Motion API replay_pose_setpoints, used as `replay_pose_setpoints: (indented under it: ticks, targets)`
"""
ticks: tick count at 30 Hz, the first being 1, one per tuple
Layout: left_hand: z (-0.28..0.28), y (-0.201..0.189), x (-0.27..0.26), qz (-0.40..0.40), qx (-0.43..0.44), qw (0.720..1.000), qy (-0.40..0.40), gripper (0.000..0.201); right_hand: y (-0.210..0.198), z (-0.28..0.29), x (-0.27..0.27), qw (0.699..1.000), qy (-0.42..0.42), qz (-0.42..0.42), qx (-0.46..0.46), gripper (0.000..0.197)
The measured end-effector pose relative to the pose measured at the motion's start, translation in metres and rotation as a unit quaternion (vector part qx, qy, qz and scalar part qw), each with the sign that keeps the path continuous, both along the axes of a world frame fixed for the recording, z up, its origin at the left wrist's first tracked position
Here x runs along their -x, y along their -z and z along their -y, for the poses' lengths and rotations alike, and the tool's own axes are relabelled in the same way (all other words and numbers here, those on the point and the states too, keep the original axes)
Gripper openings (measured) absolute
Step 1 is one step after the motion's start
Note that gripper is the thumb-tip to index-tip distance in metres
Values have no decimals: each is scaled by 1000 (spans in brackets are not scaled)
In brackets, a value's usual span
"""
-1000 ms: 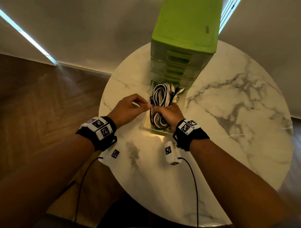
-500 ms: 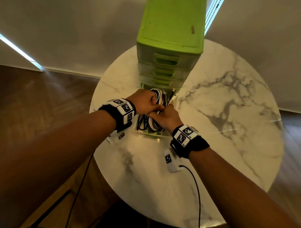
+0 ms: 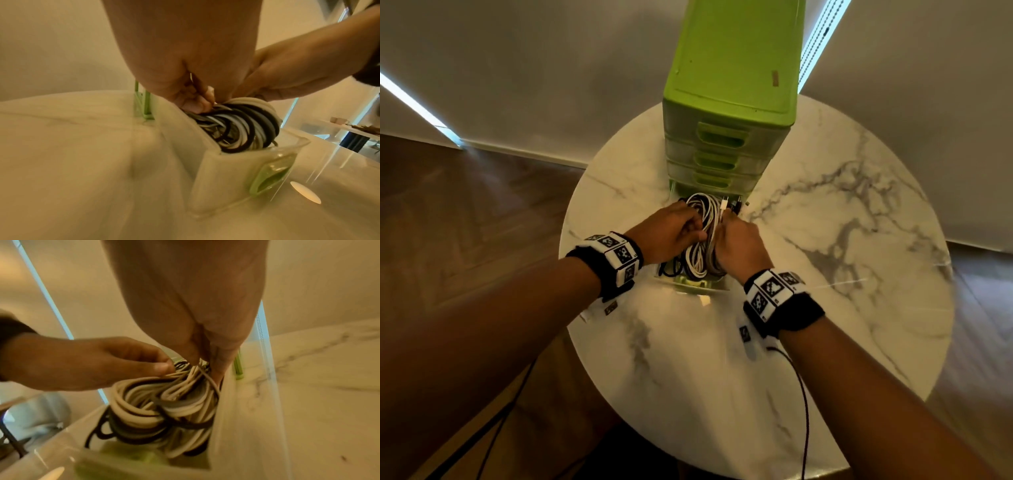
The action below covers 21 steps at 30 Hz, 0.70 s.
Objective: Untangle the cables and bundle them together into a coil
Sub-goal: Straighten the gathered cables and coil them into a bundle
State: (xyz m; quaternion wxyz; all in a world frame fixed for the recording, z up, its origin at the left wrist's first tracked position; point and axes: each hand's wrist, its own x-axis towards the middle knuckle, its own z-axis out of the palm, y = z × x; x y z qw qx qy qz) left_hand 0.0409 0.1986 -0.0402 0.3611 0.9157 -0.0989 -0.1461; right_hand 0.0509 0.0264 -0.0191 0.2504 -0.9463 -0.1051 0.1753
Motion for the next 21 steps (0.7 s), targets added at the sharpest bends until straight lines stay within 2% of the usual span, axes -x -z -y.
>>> replay_pose_setpoints:
  ticks: [2,4,5,10,13,15,17,19,21]
  targets:
    - [-10,-1,8,-11,22,999,27,47,2,1,-9,998,-24,20,61,26]
    - [-16,1,17,-4,20,998,57,73,4,0,-15,995,-42,23,83,28]
    - [-17,4,20,12,13,998,68,78,4,-1,-16,994,-52,27,88,29]
    - [-8,17,25,118,-41,988,95,78,7,-2,-24,995,-49,53,76,28]
    - [-6,23,26,161,-84,977,108,76,10,4,-15,987,-34,148,61,24]
    - [-8,26,29,208,-116,965,110,73,16,11,-8,982,48,176,45,41]
    - [-9,28,31,237,-147,954,106,73,21,16,-1,982,108,153,0,51]
    - [-10,30,31,243,-150,952,112,73,24,19,1,985,79,154,-18,48]
    - [-10,31,31,228,-149,955,118,73,25,19,1,985,16,166,35,49]
